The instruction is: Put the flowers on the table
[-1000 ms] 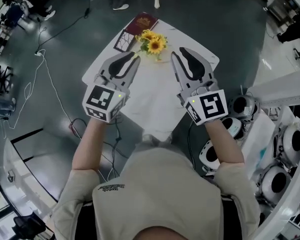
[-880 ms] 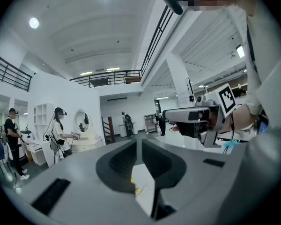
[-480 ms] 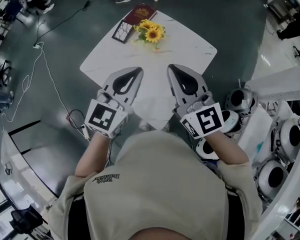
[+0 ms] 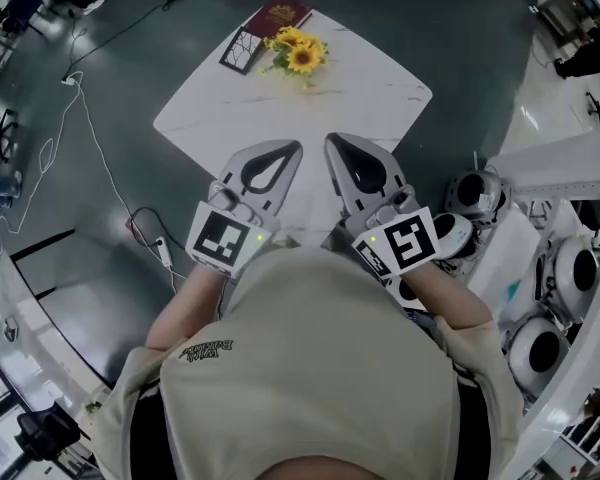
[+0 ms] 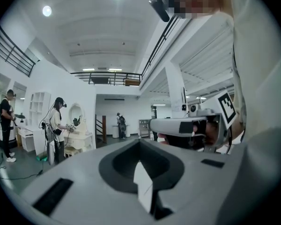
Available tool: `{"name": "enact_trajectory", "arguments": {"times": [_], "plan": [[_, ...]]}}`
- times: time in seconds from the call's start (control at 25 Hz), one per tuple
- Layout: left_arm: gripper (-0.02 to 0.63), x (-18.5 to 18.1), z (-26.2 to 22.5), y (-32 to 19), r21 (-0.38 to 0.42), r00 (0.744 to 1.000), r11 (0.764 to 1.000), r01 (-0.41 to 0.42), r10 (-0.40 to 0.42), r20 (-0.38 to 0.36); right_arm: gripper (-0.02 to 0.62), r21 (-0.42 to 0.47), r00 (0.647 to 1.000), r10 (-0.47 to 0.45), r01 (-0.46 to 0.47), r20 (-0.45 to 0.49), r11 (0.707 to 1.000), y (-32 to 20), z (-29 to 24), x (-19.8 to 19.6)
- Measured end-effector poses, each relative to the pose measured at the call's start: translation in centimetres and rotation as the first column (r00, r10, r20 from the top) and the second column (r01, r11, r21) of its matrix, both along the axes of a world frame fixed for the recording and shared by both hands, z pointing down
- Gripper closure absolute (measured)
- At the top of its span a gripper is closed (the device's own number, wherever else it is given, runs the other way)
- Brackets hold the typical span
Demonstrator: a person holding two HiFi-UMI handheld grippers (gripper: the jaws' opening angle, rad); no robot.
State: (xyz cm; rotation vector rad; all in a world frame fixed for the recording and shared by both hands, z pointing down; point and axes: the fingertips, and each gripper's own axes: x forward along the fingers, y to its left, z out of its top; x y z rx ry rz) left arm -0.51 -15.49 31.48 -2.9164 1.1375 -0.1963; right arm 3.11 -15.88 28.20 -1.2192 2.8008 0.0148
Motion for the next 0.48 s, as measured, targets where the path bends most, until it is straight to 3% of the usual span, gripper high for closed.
{"name": "enact_trajectory", "arguments": {"times": [0.2, 0.48], "plan": [[0.6, 0.21, 0.03, -0.2, 0.024, 1.0, 1.0, 0.0, 0.0, 0.005, 0.586, -0.008, 1.0, 0.001, -0.001, 0.002, 1.0, -0.19, 0.22, 0.3], [0.6, 0.69, -0.36, -0.04, 0.001, 0.999, 1.0, 0.023, -0.023, -0.022, 0.586, -0.013, 1.0, -0.017, 0.017, -0.017, 1.0, -0.03, 0.34, 0.38]]}}
